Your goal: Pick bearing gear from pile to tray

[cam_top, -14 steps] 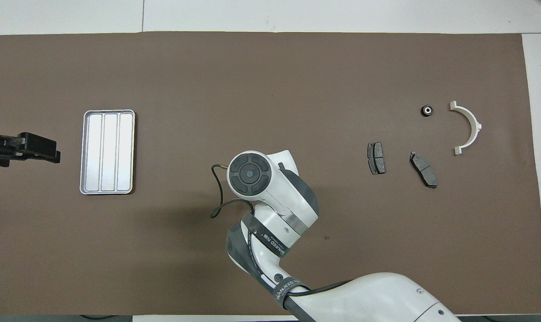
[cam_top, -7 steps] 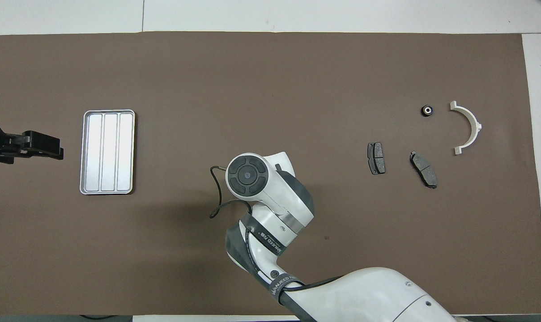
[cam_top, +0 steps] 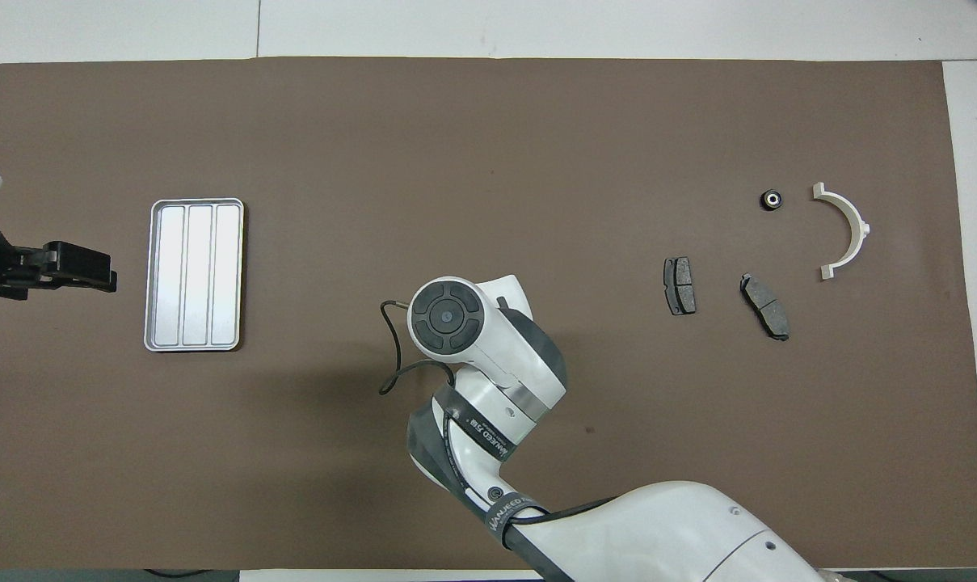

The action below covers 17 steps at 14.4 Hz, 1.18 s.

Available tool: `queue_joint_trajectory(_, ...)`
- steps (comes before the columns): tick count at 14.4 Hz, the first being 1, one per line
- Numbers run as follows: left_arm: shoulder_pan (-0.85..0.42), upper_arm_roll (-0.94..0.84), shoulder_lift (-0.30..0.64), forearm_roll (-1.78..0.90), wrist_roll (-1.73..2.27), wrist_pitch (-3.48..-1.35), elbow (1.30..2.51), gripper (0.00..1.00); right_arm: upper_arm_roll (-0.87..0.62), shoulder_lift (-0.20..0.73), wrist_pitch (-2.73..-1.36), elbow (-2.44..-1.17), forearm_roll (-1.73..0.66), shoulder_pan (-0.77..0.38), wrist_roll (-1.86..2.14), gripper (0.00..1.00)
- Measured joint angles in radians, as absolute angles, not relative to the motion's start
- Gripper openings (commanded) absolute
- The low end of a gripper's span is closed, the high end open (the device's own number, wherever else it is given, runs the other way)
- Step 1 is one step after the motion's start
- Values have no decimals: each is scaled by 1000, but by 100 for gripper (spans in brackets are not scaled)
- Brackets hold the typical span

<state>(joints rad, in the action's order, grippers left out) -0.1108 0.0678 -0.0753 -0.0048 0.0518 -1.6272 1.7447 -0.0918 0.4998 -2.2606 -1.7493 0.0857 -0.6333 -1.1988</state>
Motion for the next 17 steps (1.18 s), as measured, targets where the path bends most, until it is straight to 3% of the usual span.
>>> queue_joint_trajectory(1,-111,68,-76,-5,52,-1628,1748,100,-91,500,-2261,-1749,86,-633,-1199,81)
queue_joint_trajectory(2,-111,68,-76,-4,52,-1630,1750,100,-90,500,-2261,-1749,86,-632,-1202,100)
queue_joint_trajectory(11,-110,66,-85,-4,75,-1647,1772,100,-75,497,-2179,-1629,87,-592,-1225,100)
queue_joint_trajectory(15,-119,47,-88,-4,105,-1699,1783,100,-71,473,-2038,-1536,99,-485,-1061,100)
queue_joint_trajectory(17,-181,43,-89,-4,175,-1784,1820,100,-70,436,-1993,-1522,99,-414,-925,100)
